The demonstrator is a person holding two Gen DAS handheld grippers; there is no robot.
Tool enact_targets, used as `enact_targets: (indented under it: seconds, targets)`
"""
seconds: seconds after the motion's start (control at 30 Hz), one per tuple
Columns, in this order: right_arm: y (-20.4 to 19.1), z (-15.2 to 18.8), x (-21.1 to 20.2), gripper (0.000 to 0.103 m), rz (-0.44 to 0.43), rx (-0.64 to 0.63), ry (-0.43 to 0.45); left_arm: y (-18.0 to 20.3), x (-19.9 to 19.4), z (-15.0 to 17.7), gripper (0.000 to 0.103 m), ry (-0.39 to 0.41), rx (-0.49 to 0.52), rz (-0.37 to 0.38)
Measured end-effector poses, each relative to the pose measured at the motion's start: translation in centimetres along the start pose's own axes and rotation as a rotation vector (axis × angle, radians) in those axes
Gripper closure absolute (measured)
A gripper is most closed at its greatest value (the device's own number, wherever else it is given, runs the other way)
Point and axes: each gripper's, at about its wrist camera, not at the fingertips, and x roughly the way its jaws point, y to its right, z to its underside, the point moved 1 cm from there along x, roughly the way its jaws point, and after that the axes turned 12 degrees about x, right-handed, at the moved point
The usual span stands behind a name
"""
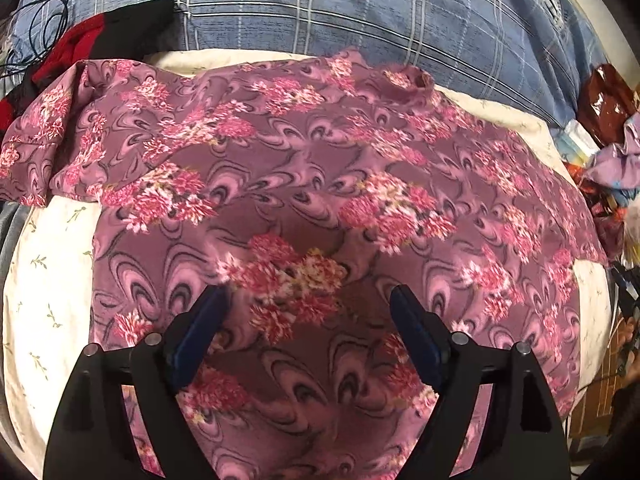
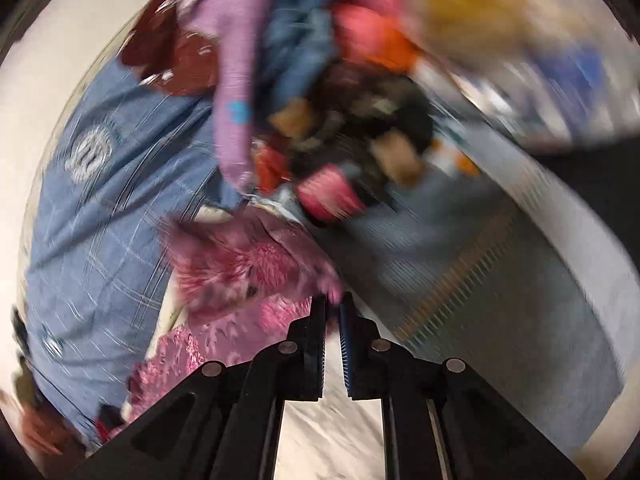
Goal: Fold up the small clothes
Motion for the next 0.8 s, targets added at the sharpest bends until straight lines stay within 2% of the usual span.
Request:
enact_targets:
  seconds: [0.03, 0.1, 0.23, 0.27, 0.33, 0.43, 0.5, 0.57, 0.63, 0.67, 0.7, 0.73, 0.8]
  targets:
    - [0.3, 0.1, -0.2, 0.071, -0.009, 0.011, 0.013, 0.0, -0.1, 0.1, 0.019, -0.004, 0.001, 0.003]
    - [0.3, 0.1, -1.3, 0.055, -0.016, -0.011, 0.051, 0.0, -0.3, 0.2, 0.019, -0.014, -0.008, 0.007]
    - [-3.4, 1.3, -2.5, 0.053, -0.036, -0.237, 0.092, -0.2, -0.7, 0.4, 0.019, -0.012, -0.042, 0.033]
    - [-4.8, 2.4, -2.7, 0.050, -0.025, -0.351, 0.097, -0.1, -0.7, 0.3, 0.019, -0.010, -0.046, 0.039]
    - [-7.2, 4.4, -2.4, 0.037, 0.021, -0.538, 0.104, 0.1, -0.6, 0.2, 0.019, -0.015, -0.045, 0.031]
    - [-9.6, 7.5, -0.9, 0.034, 0.119, -0.793, 0.133, 0.6, -0.6, 0.2, 0.019, -0.015, -0.037, 0.010]
    - [-10.3, 7.9, 1.1, 0.034, 0.197, -0.848, 0.146, 0.8, -0.6, 0.3, 0.019, -0.013, -0.033, 0.012]
    - [-10.0, 7.2, 3.5, 0.034, 0.282, -0.826, 0.115, 0.9, -0.8, 0.4, 0.019, -0.013, -0.025, 0.020]
    - [-9.0, 6.5, 5.2, 0.042, 0.347, -0.829, 0.091, 0.7, -1.0, 0.4, 0.019, -0.013, -0.022, 0.038]
    - [-8.8, 6.1, 5.6, 0.054, 0.364, -0.834, 0.087, 0.5, -1.1, 0.3, 0.019, -0.013, -0.025, 0.048]
    - [-8.6, 5.4, 5.5, 0.090, 0.360, -0.822, 0.079, 0.3, -1.3, 0.2, 0.019, -0.010, -0.031, 0.063]
    - [-8.3, 4.5, 4.7, 0.099, 0.346, -0.792, 0.080, 0.0, -1.5, 0.0, 0.019, 0.000, -0.038, 0.081]
    - [-8.5, 2.6, 2.3, 0.099, 0.287, -0.717, 0.128, -0.5, -1.9, -0.7, 0.019, 0.029, -0.049, 0.111]
